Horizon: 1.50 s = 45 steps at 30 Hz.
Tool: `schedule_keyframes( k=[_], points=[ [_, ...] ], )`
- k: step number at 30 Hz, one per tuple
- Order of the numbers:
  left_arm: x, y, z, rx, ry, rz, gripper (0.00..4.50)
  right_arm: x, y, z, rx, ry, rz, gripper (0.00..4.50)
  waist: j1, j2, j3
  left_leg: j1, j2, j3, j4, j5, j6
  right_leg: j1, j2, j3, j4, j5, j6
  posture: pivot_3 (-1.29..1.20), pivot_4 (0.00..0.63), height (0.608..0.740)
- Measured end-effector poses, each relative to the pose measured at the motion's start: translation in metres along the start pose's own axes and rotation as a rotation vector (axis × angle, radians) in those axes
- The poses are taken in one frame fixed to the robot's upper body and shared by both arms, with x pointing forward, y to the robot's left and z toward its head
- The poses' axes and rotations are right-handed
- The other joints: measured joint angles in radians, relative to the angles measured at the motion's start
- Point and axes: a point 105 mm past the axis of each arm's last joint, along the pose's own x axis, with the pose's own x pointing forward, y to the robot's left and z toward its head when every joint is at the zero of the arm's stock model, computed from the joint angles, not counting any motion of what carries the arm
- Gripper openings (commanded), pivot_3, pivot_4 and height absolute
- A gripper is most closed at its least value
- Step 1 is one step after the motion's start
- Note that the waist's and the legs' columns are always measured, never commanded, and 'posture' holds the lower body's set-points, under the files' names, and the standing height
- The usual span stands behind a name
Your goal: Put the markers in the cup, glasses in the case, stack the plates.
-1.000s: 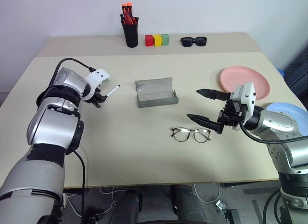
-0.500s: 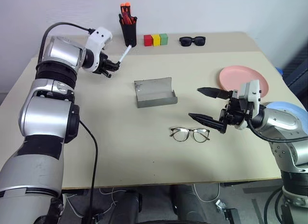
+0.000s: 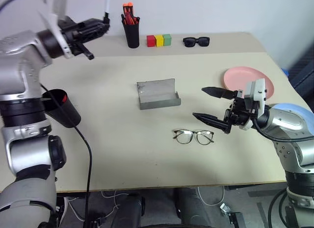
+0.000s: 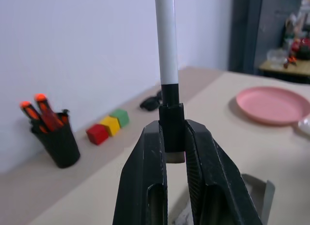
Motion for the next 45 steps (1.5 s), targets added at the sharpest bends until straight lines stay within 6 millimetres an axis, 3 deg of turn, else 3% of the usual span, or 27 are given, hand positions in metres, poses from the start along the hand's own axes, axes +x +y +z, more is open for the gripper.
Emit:
schedule_keyframes(
  k=[4,9,15,20,23,30,45],
  points=[
    [-0.016,0.006,0.013,-0.115,-0.068,0.065,0.04,0.003,-0.002,0.0,0.004,-0.007,0.016,4.5,0.003,0.0,0.0,0.001,0.0,-0.001,0.001,0.0,0.0,0.001,0.0,0.0,0.0,0.0,0.0,0.0,0.15,0.74],
    [-0.032,-0.003,0.021,-0.15,-0.152,0.066,0.04,0.007,-0.001,0.001,-0.001,-0.015,0.034,4.5,-0.001,0.0,0.0,0.001,0.0,0.0,0.0,0.0,-0.001,0.0,0.0,0.0,0.0,0.0,0.0,0.0,0.15,0.74],
    [-0.084,0.027,-0.018,-0.149,-0.182,0.316,0.04,0.002,0.001,-0.002,0.011,-0.013,0.028,4.5,-0.003,0.0,0.0,0.0,0.001,0.001,-0.001,0.001,-0.002,-0.002,0.0,0.0,0.001,0.0,-0.001,0.0,0.15,0.74],
    [-0.139,0.045,-0.04,-0.065,-0.245,0.494,0.04,0.001,0.002,-0.004,0.018,-0.01,0.028,4.5,0.005,0.0,0.0,0.001,0.001,0.002,-0.001,0.001,-0.002,-0.001,-0.001,0.0,-0.001,0.001,-0.002,0.0,0.15,0.74],
    [-0.155,0.05,-0.057,-0.049,-0.23,0.535,0.04,0.003,0.001,-0.001,0.01,-0.014,0.031,4.5,0.01,0.0,-0.001,0.001,0.001,0.001,-0.001,0.001,-0.002,0.002,-0.001,-0.001,-0.003,0.001,-0.002,0.0,0.15,0.74],
    [-0.167,0.052,-0.095,-0.122,-0.221,0.597,0.04,0.004,0.001,0.001,0.004,-0.019,0.034,4.5,0.006,-0.001,-0.002,0.002,0.001,0.001,-0.001,0.0,-0.001,0.003,0.0,-0.002,-0.005,0.001,-0.002,0.0,0.15,0.74],
    [-0.159,0.034,-0.136,-0.131,-0.115,0.622,0.04,0.004,0.0,0.002,0.004,-0.018,0.026,4.5,0.006,-0.001,-0.002,0.002,0.001,0.001,-0.001,0.0,-0.001,0.003,0.0,-0.002,-0.006,0.001,-0.002,0.0,0.15,0.74]
  ],
)
